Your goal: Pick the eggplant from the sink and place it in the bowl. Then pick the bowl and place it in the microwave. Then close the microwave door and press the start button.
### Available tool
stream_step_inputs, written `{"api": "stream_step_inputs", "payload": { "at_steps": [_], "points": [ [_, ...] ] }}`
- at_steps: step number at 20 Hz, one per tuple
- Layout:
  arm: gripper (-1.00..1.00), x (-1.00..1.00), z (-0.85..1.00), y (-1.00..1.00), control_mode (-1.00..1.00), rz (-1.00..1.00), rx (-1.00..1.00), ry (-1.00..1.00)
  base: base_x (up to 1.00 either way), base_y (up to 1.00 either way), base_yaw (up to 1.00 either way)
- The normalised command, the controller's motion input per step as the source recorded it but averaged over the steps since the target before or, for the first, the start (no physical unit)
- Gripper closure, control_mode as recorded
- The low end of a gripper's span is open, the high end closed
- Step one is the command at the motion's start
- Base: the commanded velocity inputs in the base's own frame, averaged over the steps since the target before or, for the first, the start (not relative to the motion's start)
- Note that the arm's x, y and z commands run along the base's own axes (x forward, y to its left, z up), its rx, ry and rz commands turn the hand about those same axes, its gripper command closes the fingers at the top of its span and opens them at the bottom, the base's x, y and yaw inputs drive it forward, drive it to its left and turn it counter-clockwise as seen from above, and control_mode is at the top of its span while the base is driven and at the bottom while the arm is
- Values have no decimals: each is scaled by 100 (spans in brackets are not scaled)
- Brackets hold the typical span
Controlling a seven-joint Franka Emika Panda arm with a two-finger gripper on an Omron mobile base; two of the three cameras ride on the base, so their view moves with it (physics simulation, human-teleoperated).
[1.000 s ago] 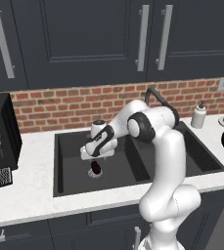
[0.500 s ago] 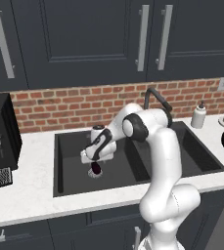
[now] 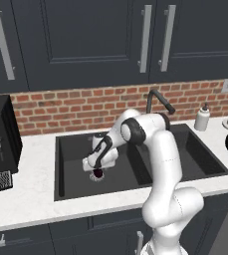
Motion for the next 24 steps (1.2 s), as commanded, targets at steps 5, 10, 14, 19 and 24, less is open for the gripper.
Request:
{"api": "stream_step_inputs", "payload": {
  "at_steps": [5, 10, 14, 19, 24],
  "points": [
    [100, 4, -34, 0, -100, 0, 0, 0, 0, 0, 0],
    [100, 1, -30, 1, -100, 0, 0, 0, 0, 0, 0],
    [100, 0, -19, 0, -100, 0, 0, 0, 0, 0, 0],
    [100, 0, -3, 0, -100, 0, 0, 0, 0, 0, 0],
    [100, -39, 35, -6, -100, -1, 3, -15, 0, 0, 0]
  ]
}}
